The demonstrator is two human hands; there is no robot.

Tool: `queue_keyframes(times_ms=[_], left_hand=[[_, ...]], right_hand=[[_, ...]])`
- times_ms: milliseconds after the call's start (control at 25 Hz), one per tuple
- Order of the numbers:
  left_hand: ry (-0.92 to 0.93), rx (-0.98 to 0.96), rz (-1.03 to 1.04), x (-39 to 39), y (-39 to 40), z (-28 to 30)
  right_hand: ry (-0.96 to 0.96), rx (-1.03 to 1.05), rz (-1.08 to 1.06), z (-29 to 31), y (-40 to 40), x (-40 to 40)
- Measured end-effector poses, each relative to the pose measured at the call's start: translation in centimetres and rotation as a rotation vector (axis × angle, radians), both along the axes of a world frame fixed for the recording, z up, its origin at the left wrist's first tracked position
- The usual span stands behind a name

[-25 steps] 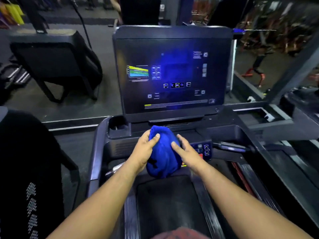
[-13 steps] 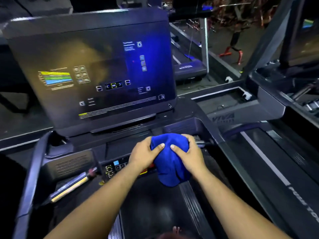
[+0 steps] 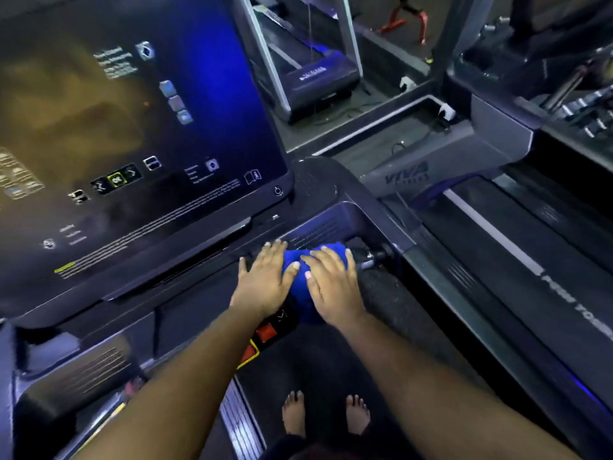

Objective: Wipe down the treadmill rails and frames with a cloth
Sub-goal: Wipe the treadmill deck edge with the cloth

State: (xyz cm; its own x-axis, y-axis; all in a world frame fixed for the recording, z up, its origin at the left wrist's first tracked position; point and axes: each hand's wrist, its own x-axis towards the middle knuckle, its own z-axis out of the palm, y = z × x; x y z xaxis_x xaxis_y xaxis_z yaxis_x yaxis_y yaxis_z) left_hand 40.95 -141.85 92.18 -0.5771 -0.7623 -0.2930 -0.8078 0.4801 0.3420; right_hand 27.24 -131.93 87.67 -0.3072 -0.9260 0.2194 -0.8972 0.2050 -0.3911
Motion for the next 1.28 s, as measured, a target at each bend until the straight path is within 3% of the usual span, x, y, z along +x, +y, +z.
queue_keyframes(times_ms=[160, 360, 560, 680, 760, 880, 1000, 1160, 1280], left_hand=[[0.027, 0.056, -0.087, 0.0, -0.6, 0.5], [0.011, -0.026, -0.218, 0.0, -1.5, -0.1], [0.010, -0.047, -0.235, 0.0, -1.7, -0.4], [0.051, 0.009, -0.224, 0.1, -1.6, -0.4], [0.063, 0.039, -0.218, -0.1, -1.8, -0.6], [0.062, 0.037, -0.221, -0.1, -1.7, -0.6], [0.081, 0.036, -0.223, -0.1, -1.7, -0.5], [0.092, 0.079, -0.229, -0.1, -1.9, -0.4], [0.075, 0.056, -0.239, -0.3, -1.9, -0.5]], right_hand=[[-0.009, 0.379, 0.011, 2.8, -5.4, -3.9], [0.109, -0.036, -0.041, -1.7, 0.4, -2.4], [0.113, 0.132, -0.130, -0.1, -3.8, -5.8], [-0.021, 0.026, -0.357, -0.9, -2.0, 0.0], [-0.073, -0.028, -0.379, -2.0, -1.0, 4.4], [-0.185, -0.029, -0.523, -2.5, -1.9, 1.7], [-0.443, -0.091, -0.830, -2.3, -3.0, -0.4], [-0.762, -0.372, -0.859, -1.3, -4.4, 7.3], [-0.990, -0.477, -1.021, -0.7, -5.4, 4.8]])
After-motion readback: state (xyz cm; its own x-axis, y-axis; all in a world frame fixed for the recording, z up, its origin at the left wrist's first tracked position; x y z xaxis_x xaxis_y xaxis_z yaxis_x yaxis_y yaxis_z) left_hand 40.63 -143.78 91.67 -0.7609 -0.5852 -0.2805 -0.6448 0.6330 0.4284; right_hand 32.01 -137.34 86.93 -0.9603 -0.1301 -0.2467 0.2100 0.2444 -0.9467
